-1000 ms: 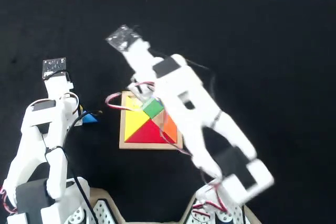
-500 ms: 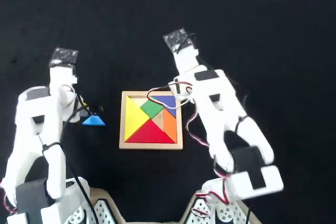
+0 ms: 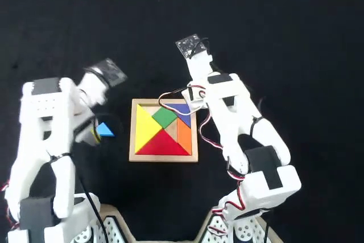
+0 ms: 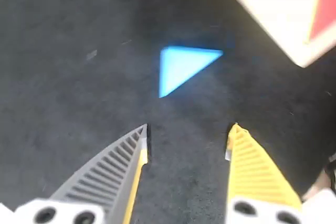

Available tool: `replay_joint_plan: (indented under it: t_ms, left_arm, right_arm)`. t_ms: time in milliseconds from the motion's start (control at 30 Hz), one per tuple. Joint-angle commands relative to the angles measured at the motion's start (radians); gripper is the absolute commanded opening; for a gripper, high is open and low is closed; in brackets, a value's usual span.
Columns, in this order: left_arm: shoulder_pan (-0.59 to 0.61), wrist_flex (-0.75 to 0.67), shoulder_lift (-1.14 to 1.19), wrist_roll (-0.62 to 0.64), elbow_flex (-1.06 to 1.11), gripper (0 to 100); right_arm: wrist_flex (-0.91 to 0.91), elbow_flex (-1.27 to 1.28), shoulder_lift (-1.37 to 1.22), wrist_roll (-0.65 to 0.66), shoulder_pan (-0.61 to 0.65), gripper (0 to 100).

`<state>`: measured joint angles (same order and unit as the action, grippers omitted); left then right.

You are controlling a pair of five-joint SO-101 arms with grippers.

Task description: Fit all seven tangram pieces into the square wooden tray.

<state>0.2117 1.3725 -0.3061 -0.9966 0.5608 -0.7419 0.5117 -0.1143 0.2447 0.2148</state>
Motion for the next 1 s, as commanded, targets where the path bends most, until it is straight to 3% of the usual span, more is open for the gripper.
replay_joint_plan:
  t_ms: [0,167,333,600,767,967]
  left_arm:
    - [-0.085,-0.115,-0.015,-0.097,0.133,25]
    - [-0.090,-0.351,-0.005,-0.106,0.239,25]
    - [-0.114,-0.476,-0.005,-0.104,0.303,25]
    - [-0.147,-0.488,-0.002,-0.109,0.331,25]
    - [-0.137,-0.439,-0.002,-0.236,0.369,25]
    - [-0.076,-0.439,0.002,-0.213,0.328,25]
  right_arm:
    - [0.011,-0.056,0.005,-0.008,-0.055,1.2]
    - [0.015,-0.073,0.005,-0.008,-0.115,1.2]
    - [0.018,-0.093,-0.001,-0.008,-0.169,1.2]
    - [0.018,-0.102,-0.004,-0.009,-0.170,1.2]
    - [0.018,-0.102,-0.004,-0.009,-0.170,1.2]
    - [0.018,-0.101,-0.004,-0.009,-0.169,1.2]
